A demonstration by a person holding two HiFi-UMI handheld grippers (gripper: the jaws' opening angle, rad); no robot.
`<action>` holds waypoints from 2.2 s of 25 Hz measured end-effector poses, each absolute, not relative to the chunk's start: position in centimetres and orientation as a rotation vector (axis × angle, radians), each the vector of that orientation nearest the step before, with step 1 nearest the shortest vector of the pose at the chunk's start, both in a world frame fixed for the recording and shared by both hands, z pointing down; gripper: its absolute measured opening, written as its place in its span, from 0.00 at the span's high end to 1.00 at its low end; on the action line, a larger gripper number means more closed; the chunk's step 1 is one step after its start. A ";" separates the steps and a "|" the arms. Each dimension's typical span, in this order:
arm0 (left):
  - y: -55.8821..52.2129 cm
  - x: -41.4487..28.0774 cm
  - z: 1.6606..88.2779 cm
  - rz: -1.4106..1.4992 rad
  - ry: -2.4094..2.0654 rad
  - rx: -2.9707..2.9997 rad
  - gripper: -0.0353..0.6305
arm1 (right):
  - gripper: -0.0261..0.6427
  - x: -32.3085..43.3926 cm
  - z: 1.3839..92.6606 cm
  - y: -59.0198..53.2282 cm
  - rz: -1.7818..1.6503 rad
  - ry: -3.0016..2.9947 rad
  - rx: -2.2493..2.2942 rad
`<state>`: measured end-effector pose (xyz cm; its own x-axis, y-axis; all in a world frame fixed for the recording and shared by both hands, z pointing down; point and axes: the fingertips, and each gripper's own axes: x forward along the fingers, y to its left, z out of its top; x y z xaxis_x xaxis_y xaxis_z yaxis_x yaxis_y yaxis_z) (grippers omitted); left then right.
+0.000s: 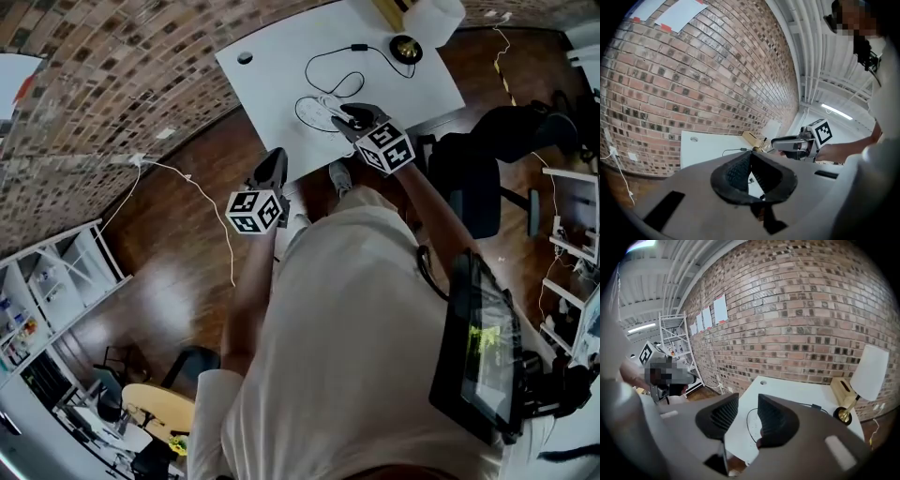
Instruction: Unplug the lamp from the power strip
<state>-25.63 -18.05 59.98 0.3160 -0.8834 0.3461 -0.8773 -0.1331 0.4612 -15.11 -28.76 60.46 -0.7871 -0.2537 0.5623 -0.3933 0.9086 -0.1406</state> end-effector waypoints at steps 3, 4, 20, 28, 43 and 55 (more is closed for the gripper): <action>-15.1 -26.8 59.3 -0.029 -1.556 1.996 0.94 | 0.77 -16.2 59.2 -26.0 0.324 -2.538 0.473; -14.1 -27.2 59.1 -0.037 -1.561 1.993 0.94 | 0.78 -16.4 58.9 -25.3 0.326 -2.546 0.481; -4.2 -32.5 57.6 -0.154 -1.584 2.009 0.94 | 0.80 -13.3 58.4 -16.8 0.431 -2.558 0.764; -2.1 -33.7 57.8 -0.225 -1.641 1.952 0.94 | 0.80 -9.8 57.2 -17.3 0.423 -2.597 0.859; -0.6 -25.3 54.2 -0.303 -1.759 1.823 0.94 | 0.81 2.8 52.4 -18.6 0.480 -2.717 0.855; 5.4 -12.3 54.0 -0.346 -1.876 1.726 0.94 | 0.82 17.3 53.4 -16.2 0.484 -2.740 0.775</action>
<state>-12.31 5.44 53.95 -0.0128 -0.9739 0.2267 -0.8292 0.1370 0.5419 17.31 -16.21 53.35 -0.8266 -0.4586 0.3262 -0.5427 0.8031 -0.2459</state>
